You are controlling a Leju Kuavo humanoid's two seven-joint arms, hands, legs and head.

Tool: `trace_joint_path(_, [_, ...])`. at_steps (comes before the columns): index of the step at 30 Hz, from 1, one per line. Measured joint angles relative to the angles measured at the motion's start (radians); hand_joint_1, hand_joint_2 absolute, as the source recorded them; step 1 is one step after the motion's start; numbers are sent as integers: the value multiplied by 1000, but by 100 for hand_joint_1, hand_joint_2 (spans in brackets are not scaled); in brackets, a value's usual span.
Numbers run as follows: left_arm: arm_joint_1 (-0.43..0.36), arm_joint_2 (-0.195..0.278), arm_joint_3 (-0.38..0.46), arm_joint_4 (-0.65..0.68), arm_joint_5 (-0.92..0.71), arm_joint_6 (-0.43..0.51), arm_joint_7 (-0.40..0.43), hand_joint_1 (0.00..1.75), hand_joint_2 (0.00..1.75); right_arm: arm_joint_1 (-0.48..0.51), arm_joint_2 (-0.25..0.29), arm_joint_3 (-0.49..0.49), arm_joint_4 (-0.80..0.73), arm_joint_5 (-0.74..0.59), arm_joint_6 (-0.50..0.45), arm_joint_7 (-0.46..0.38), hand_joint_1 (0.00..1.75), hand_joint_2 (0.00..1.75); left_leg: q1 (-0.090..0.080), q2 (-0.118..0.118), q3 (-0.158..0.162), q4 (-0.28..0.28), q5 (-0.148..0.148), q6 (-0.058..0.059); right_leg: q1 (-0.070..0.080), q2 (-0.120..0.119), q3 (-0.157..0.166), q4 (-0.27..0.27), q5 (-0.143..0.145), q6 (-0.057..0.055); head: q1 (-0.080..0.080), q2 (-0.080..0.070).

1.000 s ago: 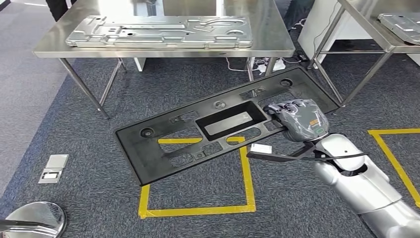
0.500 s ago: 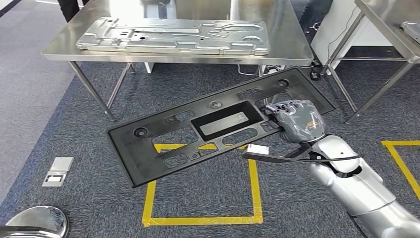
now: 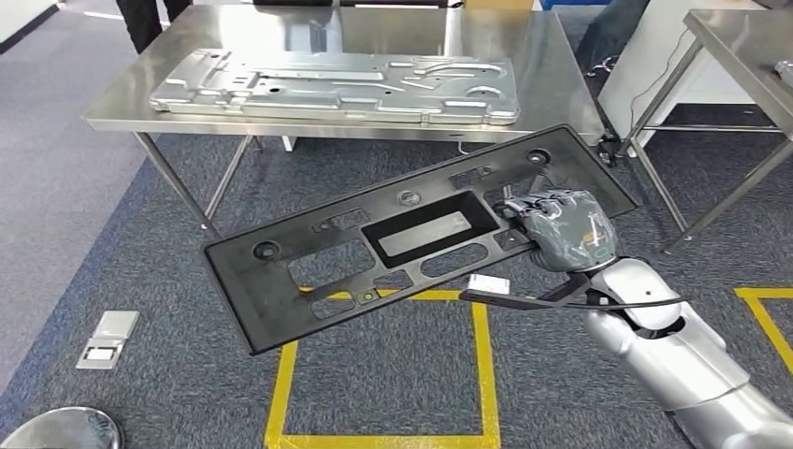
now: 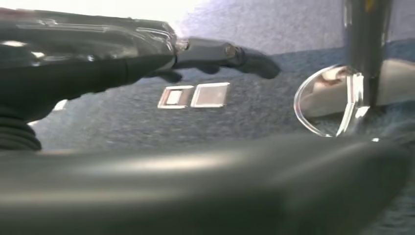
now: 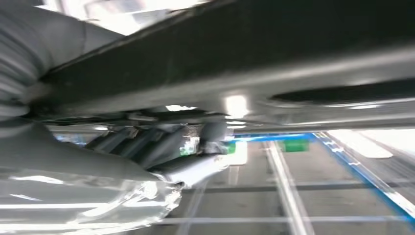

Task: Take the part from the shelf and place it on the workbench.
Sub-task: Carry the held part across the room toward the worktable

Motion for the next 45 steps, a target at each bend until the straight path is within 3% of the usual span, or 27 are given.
trace_joint_path(2, [-3,1,0,0,-1,0,0,0,175,-5,2,0,-1,4,-1,0,175,175,2,2,-30,63,-25,-8,-6,-3,20,-6,-8,-8,-1,0])
trace_joint_path(4, [-4,1,0,0,-1,-1,0,0,175,-8,3,0,-2,12,-1,0,175,175,5,4,-102,171,-67,-18,-8,-4,32,-6,-20,-11,-2,0])
trace_joint_path(6, [-1,1,0,0,-1,-4,0,0,175,-7,3,1,-1,18,-1,0,175,175,10,4,-160,225,-73,-25,-8,-4,46,-6,-34,-10,-2,0])
trace_joint_path(7, [1,1,0,0,-1,-5,0,0,175,-8,3,2,-1,20,-1,0,175,175,11,5,-166,204,-45,-26,-9,-4,56,-6,-42,-7,-2,0])
trace_joint_path(9, [2,1,0,0,-1,-6,0,0,175,-12,3,3,-1,24,-1,0,175,175,12,8,-144,101,44,-27,-13,-5,79,-7,-59,1,-2,0])
trace_joint_path(10, [2,1,0,0,-1,-7,0,0,175,-16,3,4,-1,27,0,0,175,175,10,11,-134,50,65,-25,-13,-5,88,-8,-66,6,-3,0])
trace_joint_path(12, [2,0,1,0,-1,-8,1,0,175,-24,4,6,0,31,1,0,175,175,4,16,-127,8,73,-13,-12,-5,97,-9,-76,19,-3,0])
trace_joint_path(15, [4,1,2,0,-1,-8,1,0,175,-31,3,7,-1,33,1,2,175,175,3,14,-114,-1,70,12,-11,-4,106,2,-82,39,-2,0])
trace_joint_path(17, [2,1,4,0,-1,-7,1,0,175,-39,2,7,-2,34,0,3,175,175,5,12,-97,-5,64,26,-11,-2,78,60,-102,43,-1,0])
trace_joint_path(20, [1,1,5,0,-3,-6,0,0,175,-43,1,8,-3,34,0,5,175,175,1,11,-79,-5,45,36,-10,-1,-32,220,-159,43,-1,0])
trace_joint_path(21, [1,0,6,0,-3,-6,0,0,175,-42,1,8,-3,34,0,6,175,175,-1,10,-71,-5,37,36,-9,-1,-60,245,-163,41,-1,0])
trace_joint_path(22, [2,0,6,0,-3,-6,0,0,175,-41,0,8,-4,34,0,6,175,175,-3,9,-60,-5,28,36,-7,-1,-74,237,-148,38,-1,0])
trace_joint_path(25, [1,-1,6,0,-4,-6,0,0,175,-42,-6,8,-5,34,0,7,175,175,-6,7,-22,-6,-1,32,5,1,-52,86,-25,17,-1,0])
trace_joint_path(27, [-1,-2,6,0,-4,-6,1,0,175,-44,-9,7,-7,33,0,8,175,175,-6,6,-10,-7,-15,23,14,3,-43,31,5,6,-1,0])
trace_joint_path(31, [-3,-2,6,1,-5,-6,1,0,175,-50,-14,5,-13,33,-1,10,175,175,-6,6,1,20,-18,6,8,2,-8,11,-4,-10,-1,0])
trace_joint_path(33, [-6,0,7,1,-5,-6,1,0,175,-57,-14,5,-16,33,-1,11,175,175,-3,7,-45,99,-33,-5,1,0,16,1,-14,-15,-2,0])
trace_joint_path(36, [-5,1,7,1,-6,-6,0,0,175,-60,-13,7,-16,39,0,15,175,175,6,8,-154,216,-80,-23,-3,0,41,0,-38,-15,-3,0])
trace_joint_path(37, [-3,0,7,1,-6,-6,0,0,175,-60,-13,8,-15,42,0,17,175,175,8,9,-172,213,-76,-26,-4,1,52,0,-48,-13,-3,0])
trace_joint_path(38, [-1,0,7,1,-6,-6,0,0,175,-60,-13,8,-15,44,0,18,175,175,9,9,-176,182,-52,-28,-6,1,67,0,-60,-10,-3,0])
trace_joint_path(40, [0,0,7,1,-6,-5,0,0,175,-61,-13,8,-15,47,0,19,175,175,9,11,-167,85,37,-26,-9,0,97,-1,-83,-1,-3,0])
trace_joint_path(42, [1,0,7,1,-8,-5,1,0,175,-63,-13,10,-14,47,0,19,175,175,3,14,-163,26,87,-13,-9,-1,112,-3,-100,11,-4,0])
trace_joint_path(45, [3,1,7,1,-11,-4,1,0,175,-64,-15,8,-15,48,0,20,175,175,-1,15,-151,14,82,12,-8,1,124,2,-105,31,-5,0])
